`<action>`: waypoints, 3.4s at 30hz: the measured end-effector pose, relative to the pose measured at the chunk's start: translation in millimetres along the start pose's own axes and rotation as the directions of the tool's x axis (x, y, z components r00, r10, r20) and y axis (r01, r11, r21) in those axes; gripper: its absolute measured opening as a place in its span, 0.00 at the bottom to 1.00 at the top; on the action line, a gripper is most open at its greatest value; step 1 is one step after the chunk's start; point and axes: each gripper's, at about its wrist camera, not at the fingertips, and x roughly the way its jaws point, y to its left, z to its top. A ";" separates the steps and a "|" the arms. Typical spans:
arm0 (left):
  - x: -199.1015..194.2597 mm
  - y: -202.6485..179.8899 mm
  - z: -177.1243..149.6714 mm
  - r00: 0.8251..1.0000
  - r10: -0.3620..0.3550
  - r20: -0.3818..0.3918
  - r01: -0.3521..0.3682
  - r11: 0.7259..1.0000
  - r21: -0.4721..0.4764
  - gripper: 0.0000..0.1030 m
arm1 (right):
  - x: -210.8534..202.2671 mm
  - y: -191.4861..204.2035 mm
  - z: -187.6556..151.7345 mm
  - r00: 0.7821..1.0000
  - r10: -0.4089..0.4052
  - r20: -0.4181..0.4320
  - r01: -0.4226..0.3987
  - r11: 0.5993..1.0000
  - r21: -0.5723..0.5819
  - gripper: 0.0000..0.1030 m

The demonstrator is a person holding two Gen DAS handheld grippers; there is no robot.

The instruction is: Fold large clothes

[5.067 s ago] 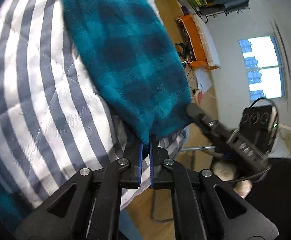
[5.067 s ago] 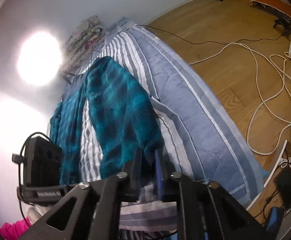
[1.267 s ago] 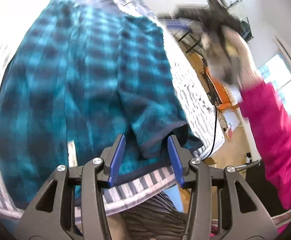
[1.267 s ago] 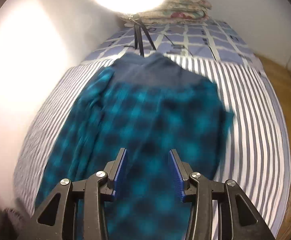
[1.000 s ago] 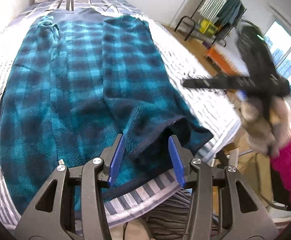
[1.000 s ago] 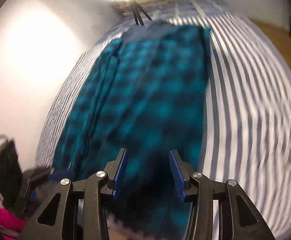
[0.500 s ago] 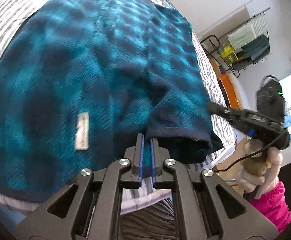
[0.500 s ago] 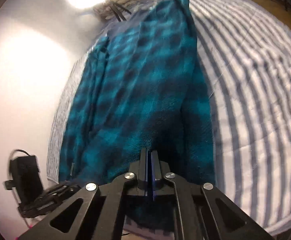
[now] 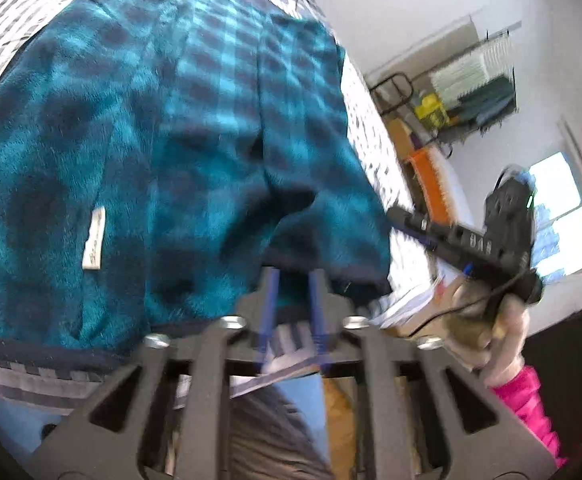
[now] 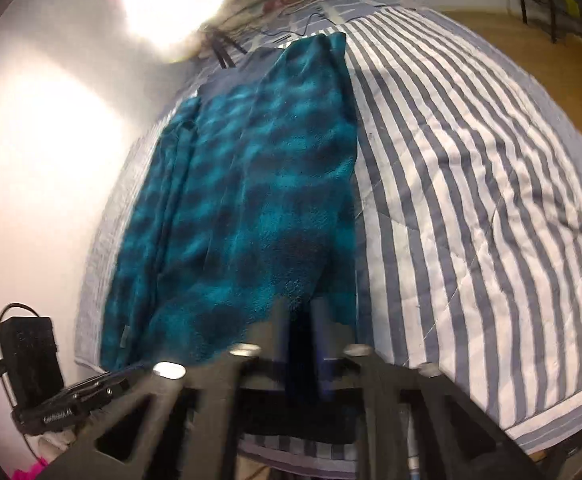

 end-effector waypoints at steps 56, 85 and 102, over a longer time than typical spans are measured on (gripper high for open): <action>12.3 -58.0 5.2 0.986 0.159 0.049 -0.167 0.958 0.232 0.05 | -50.5 -18.9 -40.7 1.000 0.004 0.027 0.001 0.988 -0.155 0.32; 162.4 -122.7 -10.2 0.929 0.354 -0.105 -0.280 0.860 0.426 0.11 | -94.8 -61.3 13.1 0.980 0.022 0.199 -0.023 1.000 0.002 0.50; 55.7 -106.9 15.3 0.997 0.065 -0.046 -0.052 0.968 0.244 0.06 | 35.5 -56.7 143.5 0.977 0.156 0.147 -0.177 0.974 0.143 0.62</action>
